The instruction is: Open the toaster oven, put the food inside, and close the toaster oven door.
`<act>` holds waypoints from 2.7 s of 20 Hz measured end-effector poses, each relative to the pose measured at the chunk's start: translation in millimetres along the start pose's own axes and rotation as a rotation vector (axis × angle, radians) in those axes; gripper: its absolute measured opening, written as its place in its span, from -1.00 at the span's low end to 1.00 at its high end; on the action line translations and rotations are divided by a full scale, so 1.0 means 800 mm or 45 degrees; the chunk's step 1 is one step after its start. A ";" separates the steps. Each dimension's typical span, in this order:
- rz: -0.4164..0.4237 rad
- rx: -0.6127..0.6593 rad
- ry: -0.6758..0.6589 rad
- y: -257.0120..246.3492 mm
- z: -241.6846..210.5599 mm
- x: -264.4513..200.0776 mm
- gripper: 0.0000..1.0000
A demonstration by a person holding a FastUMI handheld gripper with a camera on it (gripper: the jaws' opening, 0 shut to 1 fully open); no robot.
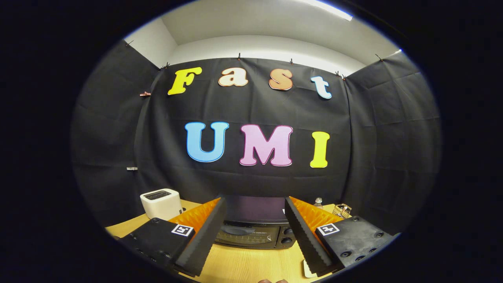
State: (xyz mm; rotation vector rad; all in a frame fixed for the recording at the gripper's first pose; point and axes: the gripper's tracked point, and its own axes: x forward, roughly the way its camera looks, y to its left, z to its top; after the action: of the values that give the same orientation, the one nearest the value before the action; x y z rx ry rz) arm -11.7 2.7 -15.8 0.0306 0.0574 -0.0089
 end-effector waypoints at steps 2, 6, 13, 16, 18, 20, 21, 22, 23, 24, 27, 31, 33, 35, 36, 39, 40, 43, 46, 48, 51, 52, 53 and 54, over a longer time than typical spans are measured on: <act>0.000 -0.009 0.002 -0.002 -0.001 0.000 0.96; 0.004 0.007 0.032 -0.001 -0.010 0.004 0.96; 0.025 0.022 0.119 0.024 -0.043 0.029 0.96; 0.027 0.021 0.152 0.035 -0.059 0.048 0.97; 0.029 0.025 0.182 0.042 -0.074 0.060 0.97; 0.031 0.026 0.214 0.051 -0.090 0.074 0.97; 0.031 0.020 0.241 0.055 -0.104 0.082 0.97; 0.026 0.022 0.272 0.058 -0.116 0.091 0.97; 0.022 0.031 0.296 0.062 -0.125 0.100 0.97; 0.011 0.036 0.316 0.065 -0.133 0.109 0.97; -0.018 0.024 0.358 0.068 -0.161 0.133 0.97; -0.027 0.008 0.385 0.067 -0.184 0.162 0.97; -0.042 -0.003 0.362 0.064 -0.183 0.178 0.97; -0.038 -0.010 0.381 0.069 -0.195 0.190 0.97; -0.034 -0.016 0.404 0.073 -0.202 0.194 0.97; -0.036 -0.036 0.490 0.077 -0.230 0.195 0.97; -0.047 -0.005 0.484 0.074 -0.229 0.195 0.97; -0.060 0.064 0.499 0.073 -0.232 0.197 1.00; -0.044 0.041 0.552 0.074 -0.236 0.188 0.99; -0.039 0.059 0.574 0.075 -0.237 0.179 1.00; -0.018 0.054 0.595 0.076 -0.243 0.160 1.00; -0.020 0.071 0.599 0.075 -0.245 0.149 1.00; -0.014 0.063 0.599 0.076 -0.248 0.142 1.00; -0.010 0.047 0.599 0.076 -0.250 0.134 1.00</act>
State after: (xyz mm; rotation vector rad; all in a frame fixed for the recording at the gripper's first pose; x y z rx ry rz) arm 84.8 68.5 -219.5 0.0693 0.5281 -0.0105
